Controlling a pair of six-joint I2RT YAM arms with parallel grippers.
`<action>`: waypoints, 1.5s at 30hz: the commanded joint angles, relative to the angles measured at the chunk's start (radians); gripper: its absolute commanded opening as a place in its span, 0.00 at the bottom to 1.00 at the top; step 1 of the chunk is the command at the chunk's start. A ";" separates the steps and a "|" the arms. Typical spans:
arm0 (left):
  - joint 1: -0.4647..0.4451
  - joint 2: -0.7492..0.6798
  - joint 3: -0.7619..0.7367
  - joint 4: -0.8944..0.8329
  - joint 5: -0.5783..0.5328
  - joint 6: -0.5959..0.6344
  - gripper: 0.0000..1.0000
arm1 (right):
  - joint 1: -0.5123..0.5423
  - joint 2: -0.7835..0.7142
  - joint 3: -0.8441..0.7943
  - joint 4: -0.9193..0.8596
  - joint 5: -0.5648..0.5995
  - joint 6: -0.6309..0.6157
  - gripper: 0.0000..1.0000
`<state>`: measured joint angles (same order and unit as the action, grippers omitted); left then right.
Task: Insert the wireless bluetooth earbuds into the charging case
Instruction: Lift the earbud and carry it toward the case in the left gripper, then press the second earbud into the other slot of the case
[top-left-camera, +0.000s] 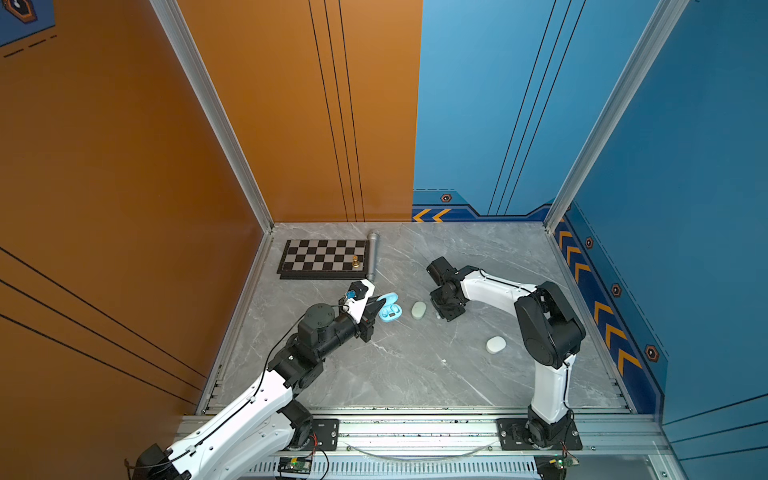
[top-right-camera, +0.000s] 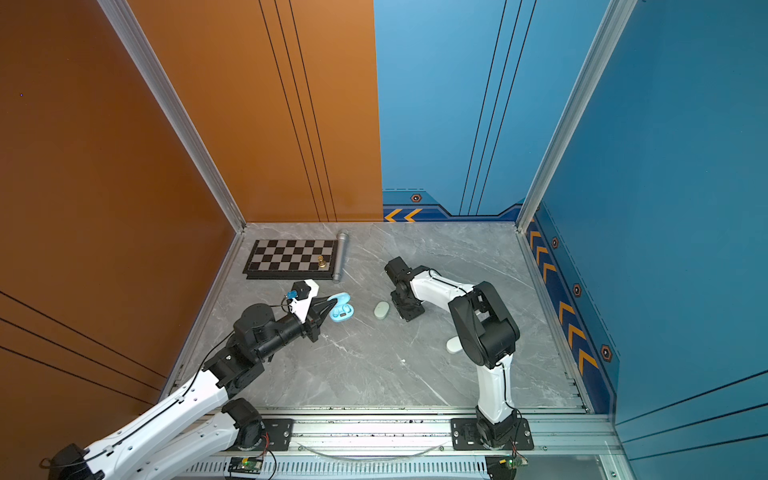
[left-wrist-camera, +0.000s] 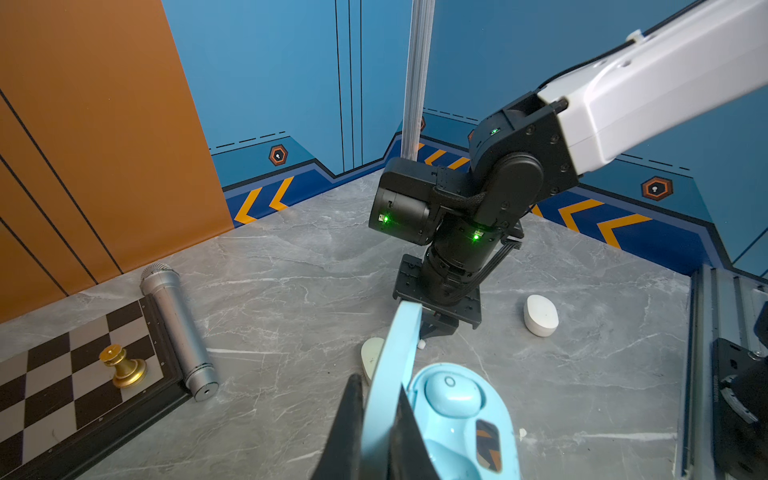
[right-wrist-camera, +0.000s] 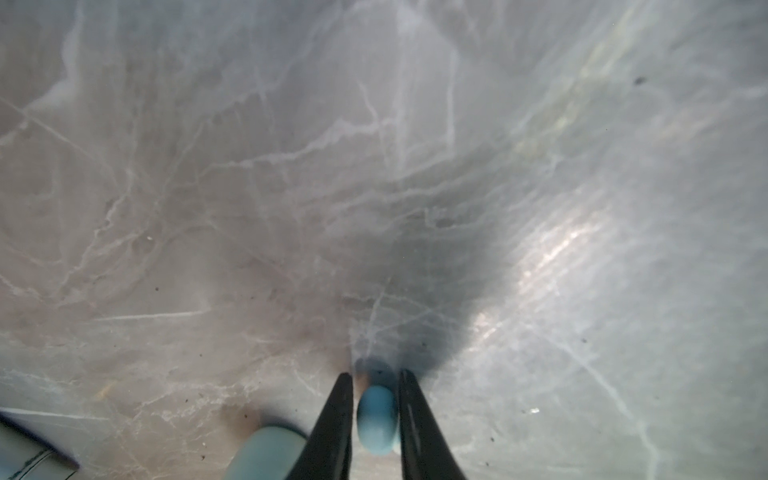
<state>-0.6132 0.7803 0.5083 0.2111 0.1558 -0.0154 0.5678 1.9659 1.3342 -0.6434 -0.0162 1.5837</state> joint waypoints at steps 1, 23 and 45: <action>0.012 -0.012 -0.009 -0.012 -0.015 0.013 0.00 | 0.009 0.067 -0.018 -0.083 0.030 -0.036 0.17; 0.007 0.224 0.071 0.151 0.029 -0.081 0.00 | -0.057 -0.382 -0.048 0.097 -0.227 -0.885 0.11; 0.004 0.419 0.234 0.257 0.078 -0.149 0.00 | -0.062 -0.636 -0.120 0.386 -0.918 -0.892 0.13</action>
<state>-0.6086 1.1954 0.7025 0.4381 0.2134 -0.1444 0.4816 1.3449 1.2285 -0.3187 -0.8963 0.6846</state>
